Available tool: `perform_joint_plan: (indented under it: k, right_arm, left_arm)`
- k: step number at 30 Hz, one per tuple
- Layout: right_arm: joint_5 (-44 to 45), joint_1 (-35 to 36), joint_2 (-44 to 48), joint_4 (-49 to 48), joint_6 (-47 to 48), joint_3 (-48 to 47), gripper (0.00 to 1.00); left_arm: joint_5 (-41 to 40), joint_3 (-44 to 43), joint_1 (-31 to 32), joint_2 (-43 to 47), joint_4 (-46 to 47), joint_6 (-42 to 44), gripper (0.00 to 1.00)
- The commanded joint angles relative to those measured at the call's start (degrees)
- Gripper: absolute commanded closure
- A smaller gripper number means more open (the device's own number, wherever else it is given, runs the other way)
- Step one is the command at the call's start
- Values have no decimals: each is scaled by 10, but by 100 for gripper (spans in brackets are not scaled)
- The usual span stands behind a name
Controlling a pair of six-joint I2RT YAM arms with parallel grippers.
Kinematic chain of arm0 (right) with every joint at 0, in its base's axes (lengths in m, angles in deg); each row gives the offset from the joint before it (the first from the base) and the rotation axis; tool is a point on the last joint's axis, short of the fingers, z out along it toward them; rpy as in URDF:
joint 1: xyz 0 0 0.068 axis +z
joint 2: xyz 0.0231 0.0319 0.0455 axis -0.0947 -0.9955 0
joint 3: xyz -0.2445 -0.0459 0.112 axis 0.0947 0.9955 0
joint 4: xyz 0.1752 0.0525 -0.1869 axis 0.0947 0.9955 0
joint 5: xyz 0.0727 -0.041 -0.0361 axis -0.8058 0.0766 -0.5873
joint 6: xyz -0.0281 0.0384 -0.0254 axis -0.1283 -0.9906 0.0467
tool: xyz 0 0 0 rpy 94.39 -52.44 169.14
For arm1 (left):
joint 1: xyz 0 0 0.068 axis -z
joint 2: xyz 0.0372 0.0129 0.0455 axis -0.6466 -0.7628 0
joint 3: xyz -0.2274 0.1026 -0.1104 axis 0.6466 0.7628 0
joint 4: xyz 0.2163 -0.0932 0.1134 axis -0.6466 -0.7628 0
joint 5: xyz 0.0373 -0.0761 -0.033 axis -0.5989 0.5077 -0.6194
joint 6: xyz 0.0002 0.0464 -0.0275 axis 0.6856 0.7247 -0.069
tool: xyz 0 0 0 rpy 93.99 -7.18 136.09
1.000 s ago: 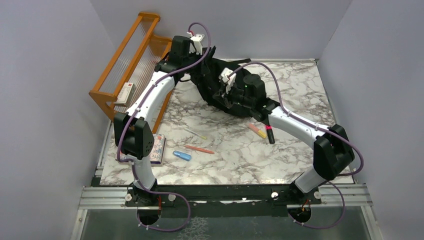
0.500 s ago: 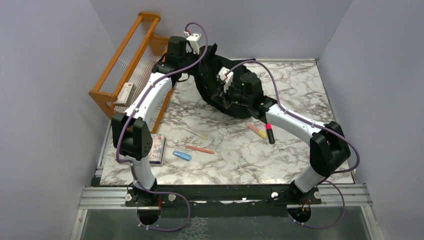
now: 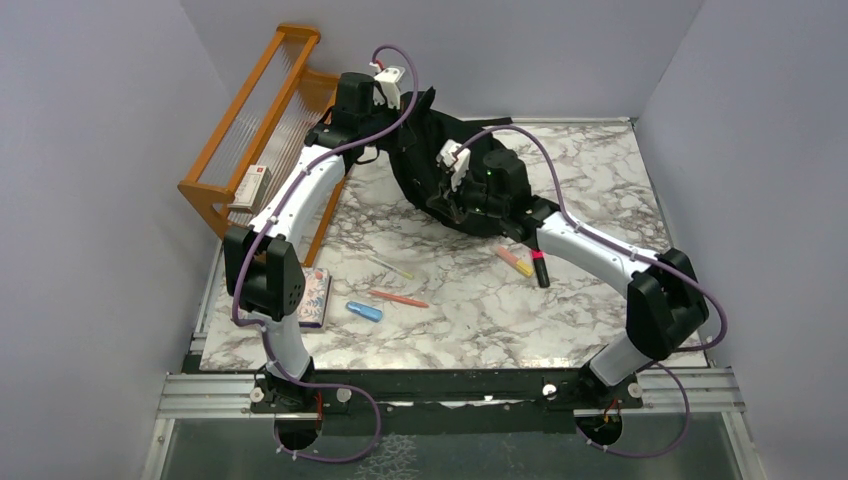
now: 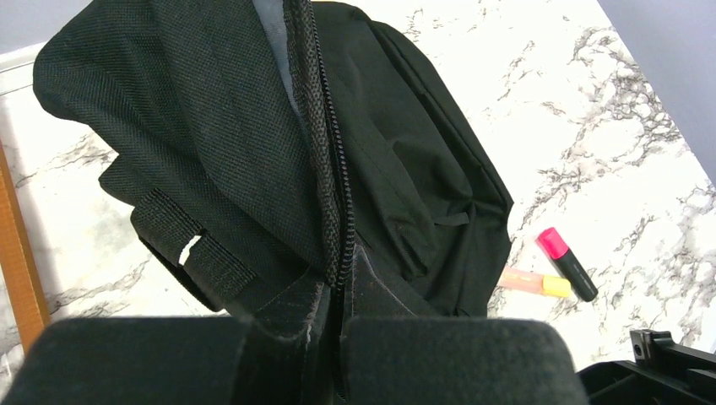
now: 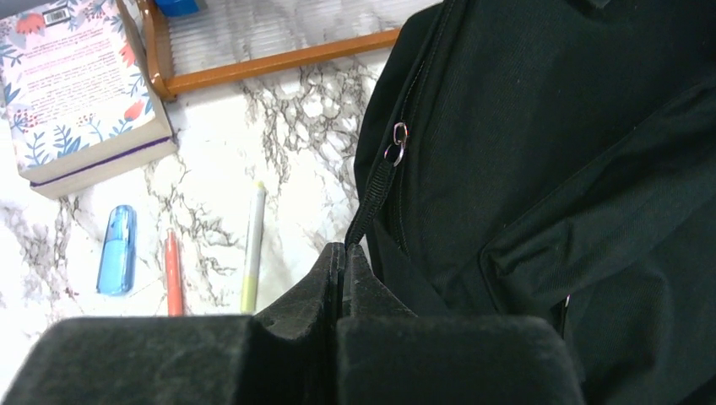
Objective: Pack the student bag
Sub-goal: Unzip the student bag at the center of the board.
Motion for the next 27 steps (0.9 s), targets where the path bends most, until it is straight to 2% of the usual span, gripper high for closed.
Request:
perform_joint_plan:
  k: [1, 15, 27]
  right_arm:
    - [5, 3, 33, 40, 1, 28, 99]
    - [114, 2, 52, 128, -31, 53, 99]
    - [249, -4, 10, 192, -64, 55, 100]
  left_arm:
    - [5, -3, 1, 32, 43, 12, 100]
    - [-48, -18, -7, 21, 45, 4, 100]
    - [-53, -45, -18, -3, 50, 4, 100]
